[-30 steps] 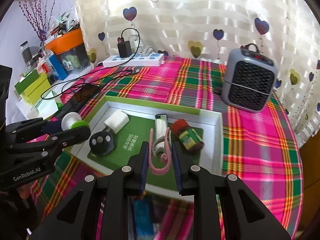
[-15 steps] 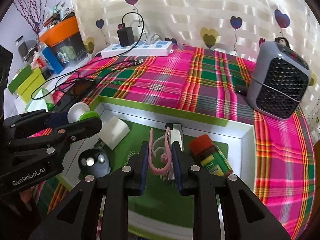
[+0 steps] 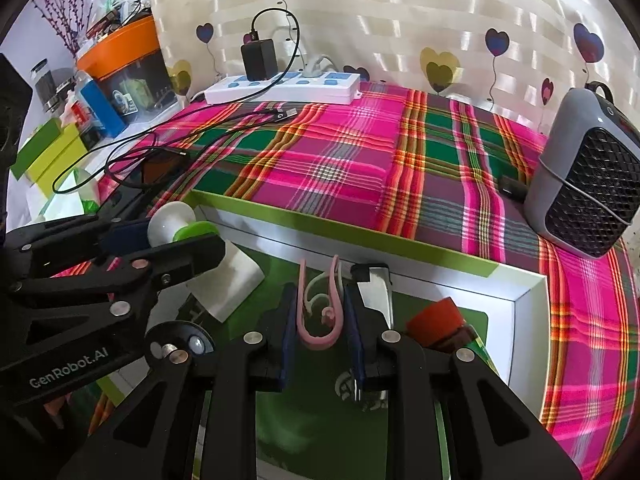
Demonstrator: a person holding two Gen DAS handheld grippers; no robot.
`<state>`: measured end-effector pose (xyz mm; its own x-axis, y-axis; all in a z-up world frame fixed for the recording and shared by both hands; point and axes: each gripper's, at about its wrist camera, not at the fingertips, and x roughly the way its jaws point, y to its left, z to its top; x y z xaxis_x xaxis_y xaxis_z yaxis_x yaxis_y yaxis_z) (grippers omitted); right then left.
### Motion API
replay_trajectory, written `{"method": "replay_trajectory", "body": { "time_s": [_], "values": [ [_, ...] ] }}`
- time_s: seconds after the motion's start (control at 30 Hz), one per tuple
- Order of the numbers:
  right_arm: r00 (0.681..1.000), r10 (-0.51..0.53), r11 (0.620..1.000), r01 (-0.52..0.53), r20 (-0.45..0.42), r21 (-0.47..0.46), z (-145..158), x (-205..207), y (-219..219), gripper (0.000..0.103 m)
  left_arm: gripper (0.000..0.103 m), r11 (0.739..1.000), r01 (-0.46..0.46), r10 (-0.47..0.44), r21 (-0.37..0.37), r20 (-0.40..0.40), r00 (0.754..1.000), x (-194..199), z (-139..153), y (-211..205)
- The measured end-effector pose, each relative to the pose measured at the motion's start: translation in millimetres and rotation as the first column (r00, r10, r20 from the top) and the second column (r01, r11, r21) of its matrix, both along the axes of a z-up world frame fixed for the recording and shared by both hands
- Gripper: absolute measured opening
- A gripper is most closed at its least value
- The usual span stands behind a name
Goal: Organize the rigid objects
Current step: 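Lower the spool and pink ear hook into the green box with both grippers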
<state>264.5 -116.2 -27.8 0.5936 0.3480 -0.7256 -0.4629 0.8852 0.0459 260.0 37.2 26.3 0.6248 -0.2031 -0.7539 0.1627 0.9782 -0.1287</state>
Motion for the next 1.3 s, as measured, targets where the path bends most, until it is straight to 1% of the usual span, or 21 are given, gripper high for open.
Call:
{"method": "replay_trajectory", "body": {
  "time_s": [0.53,1.2,1.27,1.3],
  "values": [
    [1.0,0.005,1.0,-0.005,-0.014,0.005,-6.0,3.4,1.4,0.024,0.033,1.0,0.004,-0.005,-0.007,-0.003,1.0,3.2,-1.6,-1.6],
    [1.0,-0.001,1.0,0.001,-0.027,0.017,-5.6,5.1,-0.2,0.024,0.037,1.0,0.009,-0.009,-0.005,-0.011,1.0,5.0,-4.1,-4.4],
    [1.0,-0.001,1.0,0.001,-0.027,0.016,-5.6,5.1,-0.1,0.025,0.037,1.0,0.008,-0.008,-0.006,-0.01,1.0,4.9,-4.1,-4.4],
    [1.0,-0.001,1.0,0.002,-0.028,0.017,-5.7,5.2,-0.2,0.029,0.038,1.0,0.008,-0.008,-0.005,-0.01,1.0,4.9,-4.1,-4.3]
  ]
}}
